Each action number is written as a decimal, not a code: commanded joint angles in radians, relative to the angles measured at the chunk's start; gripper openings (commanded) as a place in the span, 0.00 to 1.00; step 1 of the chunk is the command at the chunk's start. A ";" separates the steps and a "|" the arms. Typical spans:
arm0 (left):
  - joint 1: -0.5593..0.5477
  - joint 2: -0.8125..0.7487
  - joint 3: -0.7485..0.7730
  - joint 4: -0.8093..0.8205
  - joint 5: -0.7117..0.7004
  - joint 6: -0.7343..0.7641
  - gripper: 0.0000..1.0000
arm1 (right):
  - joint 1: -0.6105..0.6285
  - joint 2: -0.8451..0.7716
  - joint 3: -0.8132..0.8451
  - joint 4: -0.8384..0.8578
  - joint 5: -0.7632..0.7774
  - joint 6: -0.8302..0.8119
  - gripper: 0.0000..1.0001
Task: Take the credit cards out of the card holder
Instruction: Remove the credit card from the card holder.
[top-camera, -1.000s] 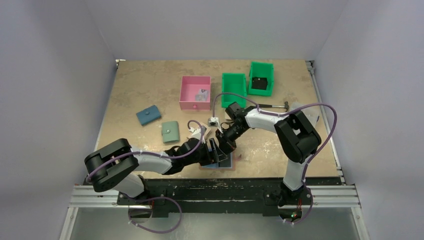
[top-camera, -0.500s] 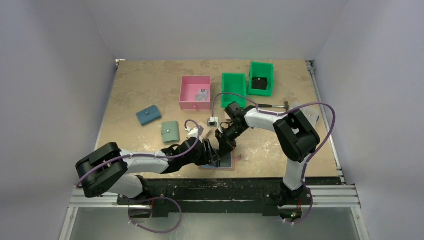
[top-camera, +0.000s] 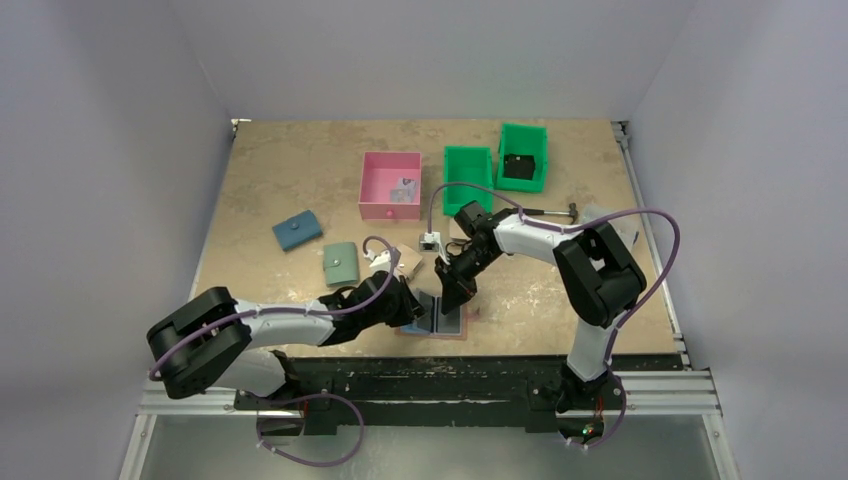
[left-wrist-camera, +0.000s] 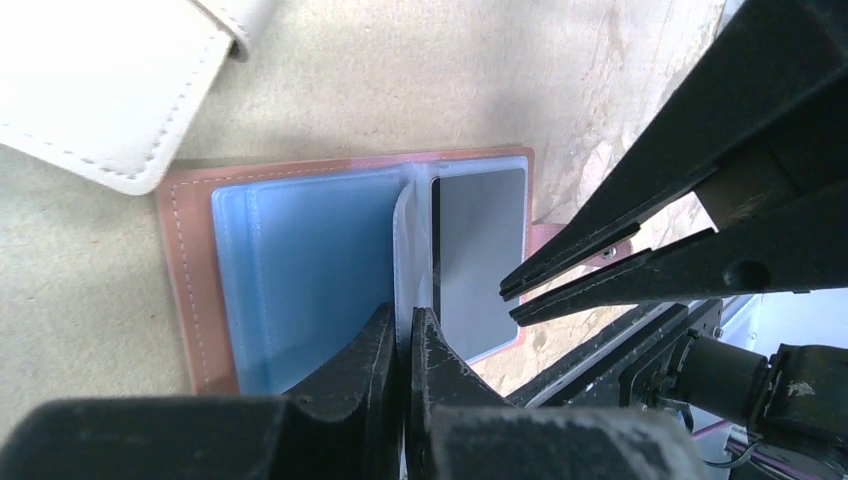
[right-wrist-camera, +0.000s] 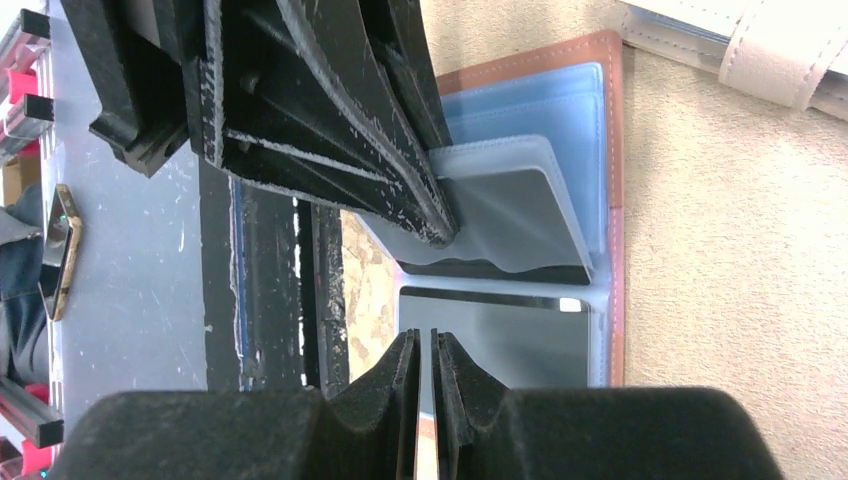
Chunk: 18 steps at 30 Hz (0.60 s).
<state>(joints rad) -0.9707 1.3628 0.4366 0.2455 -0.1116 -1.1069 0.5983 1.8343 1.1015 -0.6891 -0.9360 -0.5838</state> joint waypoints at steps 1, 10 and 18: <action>0.018 -0.054 -0.044 0.016 -0.034 0.002 0.00 | -0.002 -0.026 0.023 -0.003 0.013 -0.008 0.17; 0.027 -0.167 -0.171 0.253 -0.006 -0.031 0.00 | -0.046 -0.040 0.040 -0.057 -0.110 -0.030 0.23; 0.027 -0.181 -0.228 0.485 0.022 -0.035 0.00 | -0.068 -0.033 0.063 -0.160 -0.242 -0.122 0.30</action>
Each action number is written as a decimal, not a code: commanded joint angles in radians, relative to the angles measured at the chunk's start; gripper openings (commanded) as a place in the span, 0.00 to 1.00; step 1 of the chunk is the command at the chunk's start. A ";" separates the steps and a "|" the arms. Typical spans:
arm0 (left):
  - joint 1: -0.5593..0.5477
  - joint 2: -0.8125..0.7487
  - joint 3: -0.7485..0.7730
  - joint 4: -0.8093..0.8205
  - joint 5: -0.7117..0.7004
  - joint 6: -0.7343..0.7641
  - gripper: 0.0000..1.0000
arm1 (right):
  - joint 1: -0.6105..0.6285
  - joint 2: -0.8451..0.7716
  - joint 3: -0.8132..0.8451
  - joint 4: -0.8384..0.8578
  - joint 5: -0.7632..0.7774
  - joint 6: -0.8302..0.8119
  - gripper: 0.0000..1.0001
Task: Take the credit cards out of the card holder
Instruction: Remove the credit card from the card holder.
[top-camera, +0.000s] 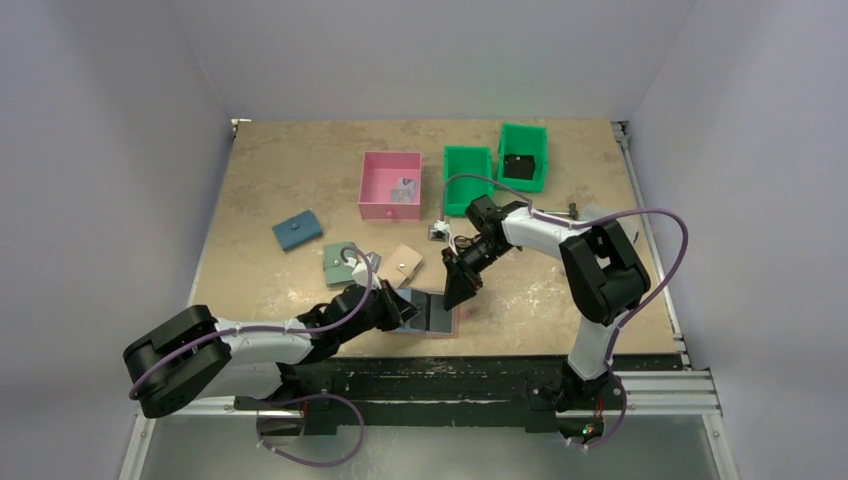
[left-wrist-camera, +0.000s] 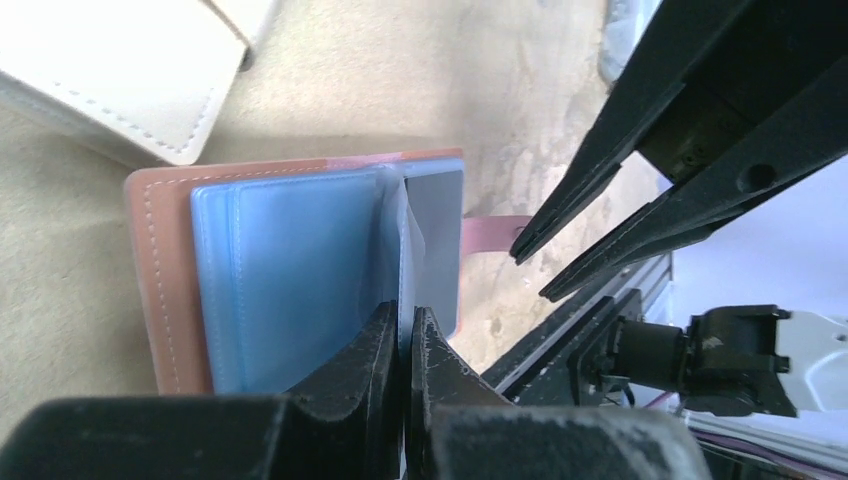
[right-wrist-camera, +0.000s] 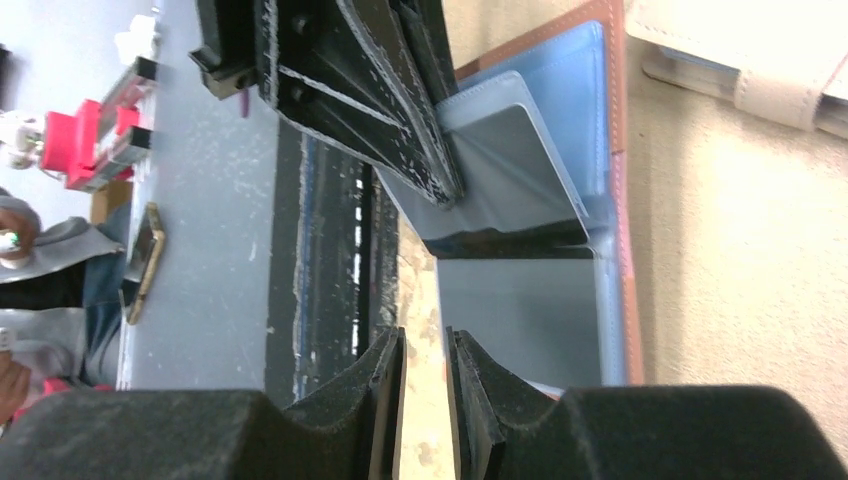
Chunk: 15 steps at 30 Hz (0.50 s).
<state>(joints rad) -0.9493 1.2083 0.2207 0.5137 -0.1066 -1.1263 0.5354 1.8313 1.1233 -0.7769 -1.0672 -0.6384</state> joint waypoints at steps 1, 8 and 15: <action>0.006 -0.026 -0.018 0.242 0.018 -0.019 0.00 | -0.009 -0.026 0.045 -0.083 -0.122 -0.074 0.30; 0.006 -0.023 -0.063 0.418 0.015 -0.032 0.00 | -0.055 -0.026 0.051 -0.121 -0.177 -0.096 0.42; 0.005 0.041 -0.075 0.597 0.054 -0.012 0.00 | -0.075 -0.029 0.054 -0.146 -0.237 -0.104 0.47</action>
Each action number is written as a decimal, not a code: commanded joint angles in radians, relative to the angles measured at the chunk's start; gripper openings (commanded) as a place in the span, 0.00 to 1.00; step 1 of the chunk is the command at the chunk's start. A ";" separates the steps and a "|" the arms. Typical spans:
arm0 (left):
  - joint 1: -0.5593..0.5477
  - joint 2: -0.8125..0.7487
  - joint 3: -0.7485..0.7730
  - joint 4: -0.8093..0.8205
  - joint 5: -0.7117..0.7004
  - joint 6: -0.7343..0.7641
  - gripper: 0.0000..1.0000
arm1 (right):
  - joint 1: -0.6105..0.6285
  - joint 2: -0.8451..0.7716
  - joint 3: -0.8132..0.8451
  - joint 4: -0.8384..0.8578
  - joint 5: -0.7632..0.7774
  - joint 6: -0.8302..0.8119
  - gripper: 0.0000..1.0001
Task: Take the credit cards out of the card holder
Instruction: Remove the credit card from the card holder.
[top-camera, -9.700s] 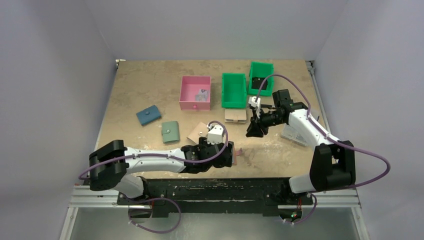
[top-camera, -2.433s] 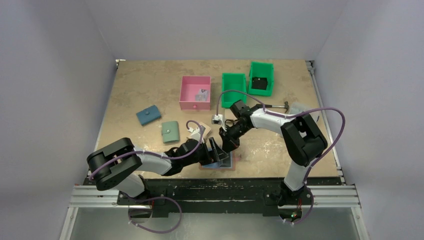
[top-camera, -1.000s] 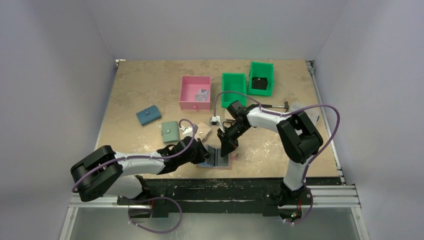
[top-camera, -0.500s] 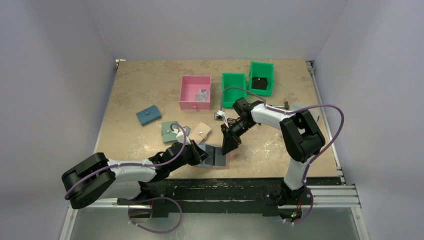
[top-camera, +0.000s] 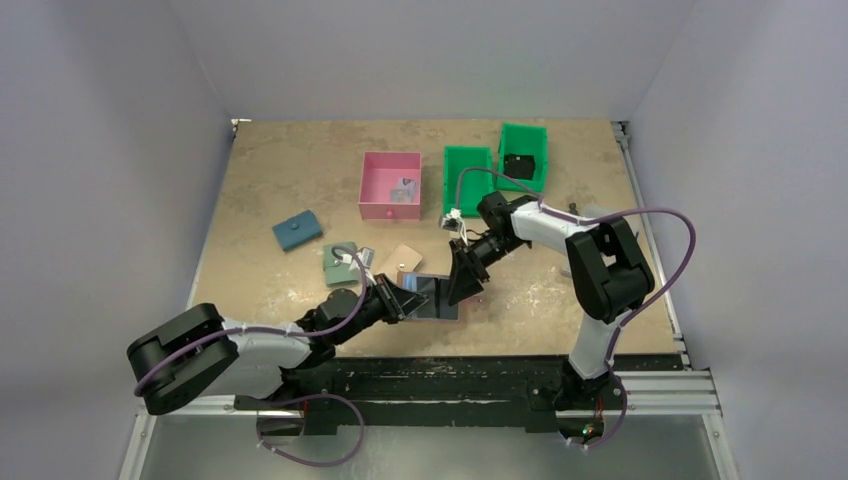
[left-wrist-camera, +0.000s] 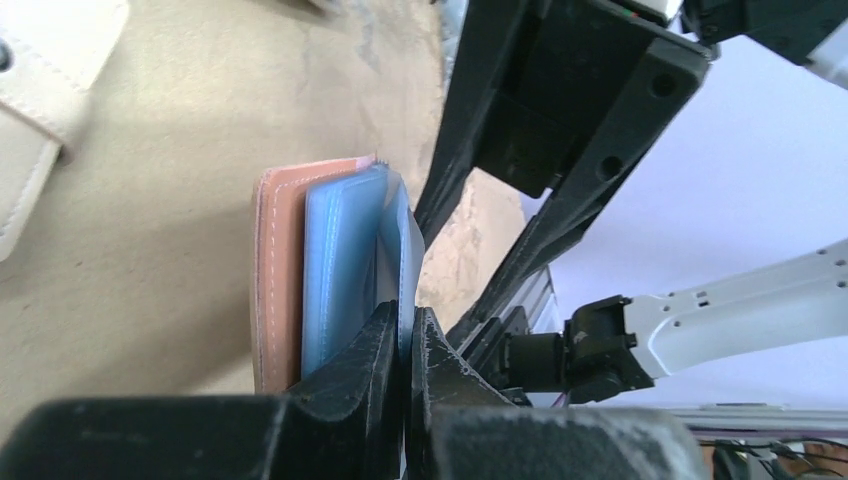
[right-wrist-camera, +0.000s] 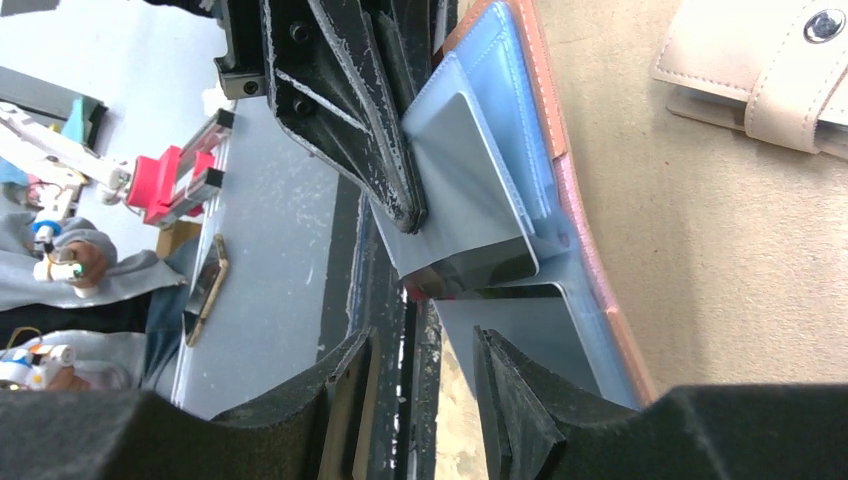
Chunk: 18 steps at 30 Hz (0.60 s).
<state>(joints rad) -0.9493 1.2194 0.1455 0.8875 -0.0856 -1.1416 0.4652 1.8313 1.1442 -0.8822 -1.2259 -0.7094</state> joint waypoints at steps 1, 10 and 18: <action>0.006 0.043 0.001 0.256 0.038 0.003 0.00 | -0.006 -0.024 0.036 -0.052 -0.089 -0.045 0.47; 0.006 0.182 0.018 0.426 0.081 -0.018 0.00 | -0.008 0.016 0.069 -0.166 -0.147 -0.148 0.46; 0.006 0.194 0.018 0.467 0.081 -0.021 0.00 | -0.013 0.020 0.043 -0.053 -0.082 -0.019 0.41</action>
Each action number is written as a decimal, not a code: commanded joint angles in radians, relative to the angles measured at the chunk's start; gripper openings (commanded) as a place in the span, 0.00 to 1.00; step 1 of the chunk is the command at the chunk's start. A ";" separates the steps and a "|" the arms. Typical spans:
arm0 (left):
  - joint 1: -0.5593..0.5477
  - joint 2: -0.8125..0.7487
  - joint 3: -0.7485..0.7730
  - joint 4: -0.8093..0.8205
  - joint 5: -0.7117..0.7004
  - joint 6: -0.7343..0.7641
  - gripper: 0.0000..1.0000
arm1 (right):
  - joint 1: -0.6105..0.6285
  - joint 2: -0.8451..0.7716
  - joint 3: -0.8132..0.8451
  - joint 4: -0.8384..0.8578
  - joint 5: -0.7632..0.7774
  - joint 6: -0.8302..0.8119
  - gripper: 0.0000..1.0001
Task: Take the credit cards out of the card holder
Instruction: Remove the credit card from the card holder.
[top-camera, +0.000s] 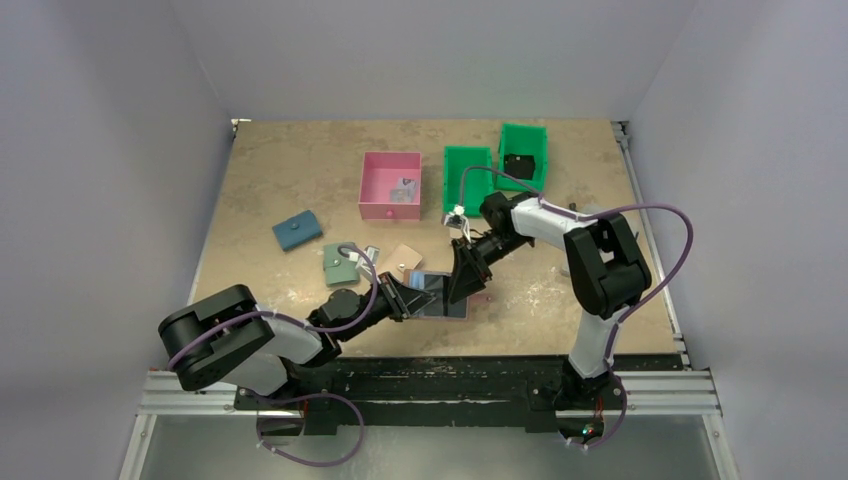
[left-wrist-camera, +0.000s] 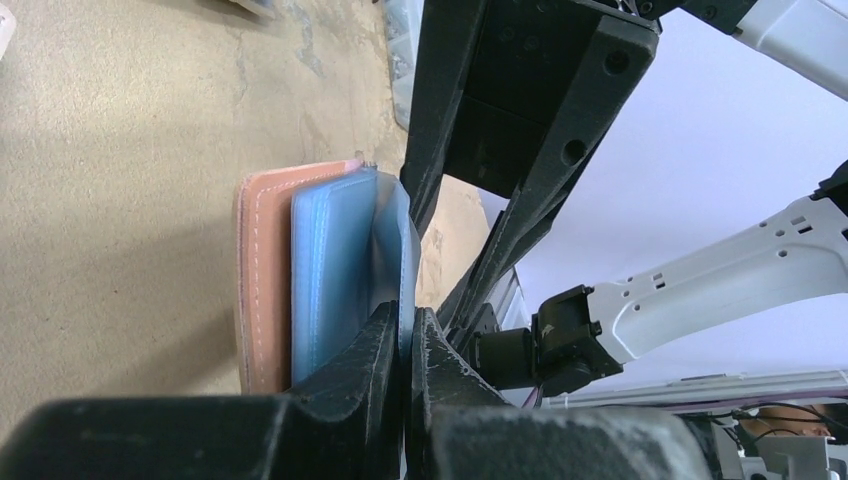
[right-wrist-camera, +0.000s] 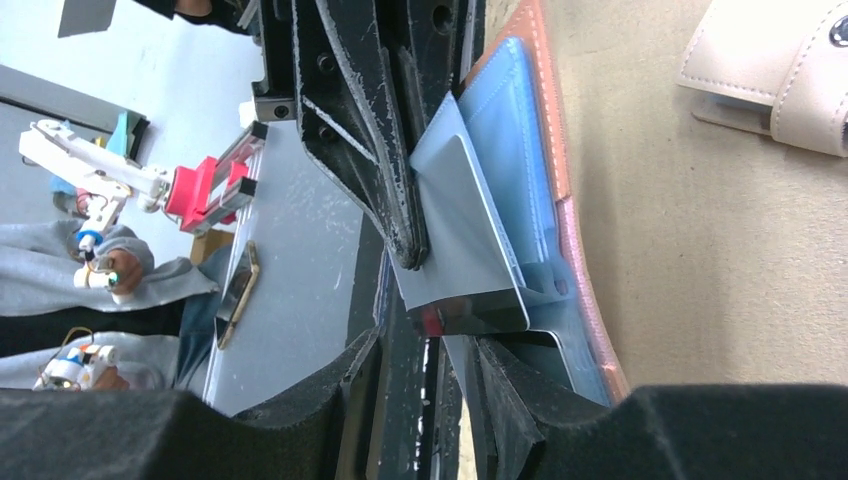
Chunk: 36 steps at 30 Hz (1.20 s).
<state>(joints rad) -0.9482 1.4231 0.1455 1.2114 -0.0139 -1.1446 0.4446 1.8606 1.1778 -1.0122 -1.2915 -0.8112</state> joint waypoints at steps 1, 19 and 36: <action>0.005 -0.016 0.015 0.140 0.009 -0.016 0.00 | 0.004 -0.010 0.005 0.094 -0.015 0.102 0.42; 0.005 0.018 0.032 0.163 0.033 -0.022 0.00 | 0.002 0.014 0.015 0.073 -0.051 0.094 0.03; 0.011 -0.091 -0.043 0.046 -0.041 -0.036 0.30 | -0.003 0.048 0.019 0.073 0.037 0.084 0.00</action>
<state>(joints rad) -0.9424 1.3792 0.1246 1.2213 -0.0116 -1.1679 0.4385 1.8935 1.1778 -0.9493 -1.2964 -0.7074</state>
